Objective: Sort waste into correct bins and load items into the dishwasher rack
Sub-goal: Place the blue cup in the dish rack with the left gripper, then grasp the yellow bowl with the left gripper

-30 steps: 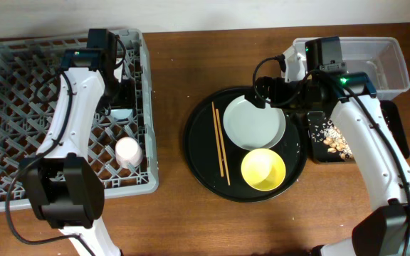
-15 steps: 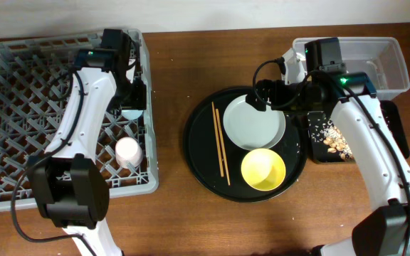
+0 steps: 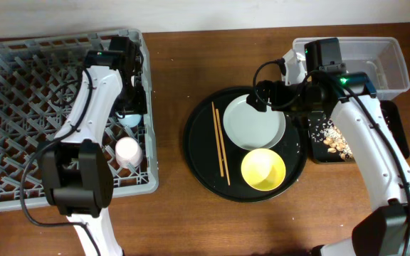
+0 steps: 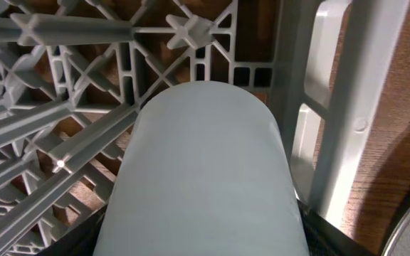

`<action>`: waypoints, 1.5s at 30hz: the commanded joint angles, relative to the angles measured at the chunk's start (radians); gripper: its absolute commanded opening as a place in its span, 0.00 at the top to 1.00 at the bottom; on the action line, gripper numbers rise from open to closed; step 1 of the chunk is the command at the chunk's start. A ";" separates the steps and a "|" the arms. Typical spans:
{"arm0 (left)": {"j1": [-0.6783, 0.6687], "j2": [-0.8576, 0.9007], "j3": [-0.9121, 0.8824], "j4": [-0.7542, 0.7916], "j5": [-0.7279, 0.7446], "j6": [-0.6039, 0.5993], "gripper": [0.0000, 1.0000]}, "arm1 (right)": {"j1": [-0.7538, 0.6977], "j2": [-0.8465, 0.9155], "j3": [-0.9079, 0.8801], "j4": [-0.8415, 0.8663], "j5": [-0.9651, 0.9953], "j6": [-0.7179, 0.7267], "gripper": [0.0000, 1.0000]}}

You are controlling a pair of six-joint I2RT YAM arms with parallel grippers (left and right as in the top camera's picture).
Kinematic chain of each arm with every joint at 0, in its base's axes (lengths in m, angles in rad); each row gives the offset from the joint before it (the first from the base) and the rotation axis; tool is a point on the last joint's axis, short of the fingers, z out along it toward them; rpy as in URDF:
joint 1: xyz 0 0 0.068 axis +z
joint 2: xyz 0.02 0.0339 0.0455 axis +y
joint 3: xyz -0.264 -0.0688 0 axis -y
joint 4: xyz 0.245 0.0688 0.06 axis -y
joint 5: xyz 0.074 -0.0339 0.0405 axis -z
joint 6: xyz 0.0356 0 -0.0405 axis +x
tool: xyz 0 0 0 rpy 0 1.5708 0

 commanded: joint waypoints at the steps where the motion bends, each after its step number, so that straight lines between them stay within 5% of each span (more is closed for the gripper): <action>1: 0.002 0.009 0.005 -0.001 0.008 -0.017 0.16 | -0.005 -0.001 0.003 -0.003 0.010 -0.015 0.02; 3: 0.002 0.009 0.015 -0.008 0.008 -0.016 0.06 | -0.005 -0.001 0.003 -0.003 0.010 -0.015 0.02; 8: 0.001 0.009 0.247 -0.147 0.057 -0.014 0.04 | -0.006 -0.001 0.003 -0.005 0.009 -0.014 0.01; 13: -0.050 0.009 0.380 -0.215 0.361 0.096 0.05 | -0.008 -0.032 0.010 -0.023 0.010 -0.023 0.02; 23: -0.250 0.010 0.380 -0.196 0.365 0.088 0.16 | -0.147 -0.201 0.031 -0.217 0.134 -0.026 0.02; 31: -0.342 0.055 0.377 -0.157 0.375 0.062 0.21 | -0.175 -0.163 0.027 -0.381 0.250 -0.026 0.01; 45: -0.502 0.125 0.338 -0.163 0.370 -0.016 0.28 | -0.176 -0.158 0.003 -0.335 0.297 -0.006 0.01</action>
